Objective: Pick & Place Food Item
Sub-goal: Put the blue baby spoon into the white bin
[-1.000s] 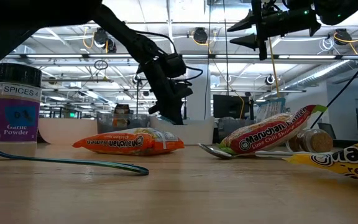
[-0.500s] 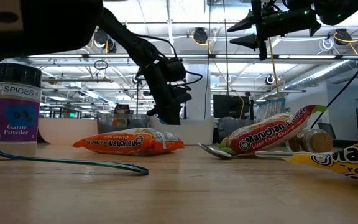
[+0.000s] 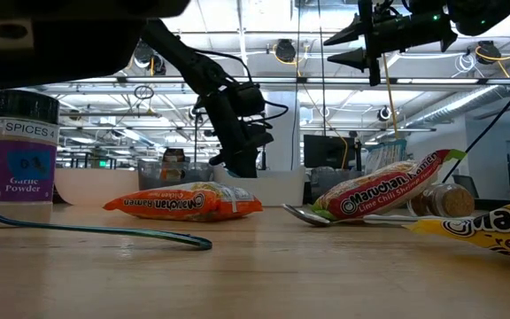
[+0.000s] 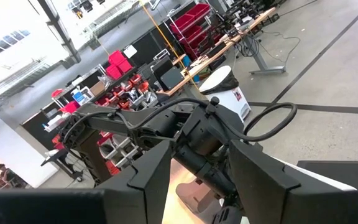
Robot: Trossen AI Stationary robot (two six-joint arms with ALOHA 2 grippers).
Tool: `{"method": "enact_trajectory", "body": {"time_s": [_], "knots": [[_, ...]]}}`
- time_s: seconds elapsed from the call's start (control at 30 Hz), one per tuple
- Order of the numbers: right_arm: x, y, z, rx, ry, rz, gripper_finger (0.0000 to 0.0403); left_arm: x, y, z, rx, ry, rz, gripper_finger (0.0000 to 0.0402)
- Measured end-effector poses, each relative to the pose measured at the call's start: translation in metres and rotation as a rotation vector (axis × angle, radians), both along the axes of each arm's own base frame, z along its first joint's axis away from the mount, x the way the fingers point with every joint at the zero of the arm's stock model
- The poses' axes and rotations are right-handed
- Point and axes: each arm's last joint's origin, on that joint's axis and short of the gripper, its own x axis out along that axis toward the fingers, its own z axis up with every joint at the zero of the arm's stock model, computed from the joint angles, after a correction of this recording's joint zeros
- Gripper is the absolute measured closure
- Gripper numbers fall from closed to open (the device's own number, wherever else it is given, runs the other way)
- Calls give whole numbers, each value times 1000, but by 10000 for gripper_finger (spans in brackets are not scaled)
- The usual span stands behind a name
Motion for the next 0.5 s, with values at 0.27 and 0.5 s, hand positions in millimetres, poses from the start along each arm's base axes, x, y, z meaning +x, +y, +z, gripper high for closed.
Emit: {"method": "enact_trajectory", "body": {"time_s": [0.27, 0.5], "knots": [[0, 0, 0, 0, 0, 0, 248, 3, 2, 2, 8, -38, 23, 373], [0, 0, 0, 1, -1, 0, 248, 4, 2, -2, -6, -38, 30, 373]]}}
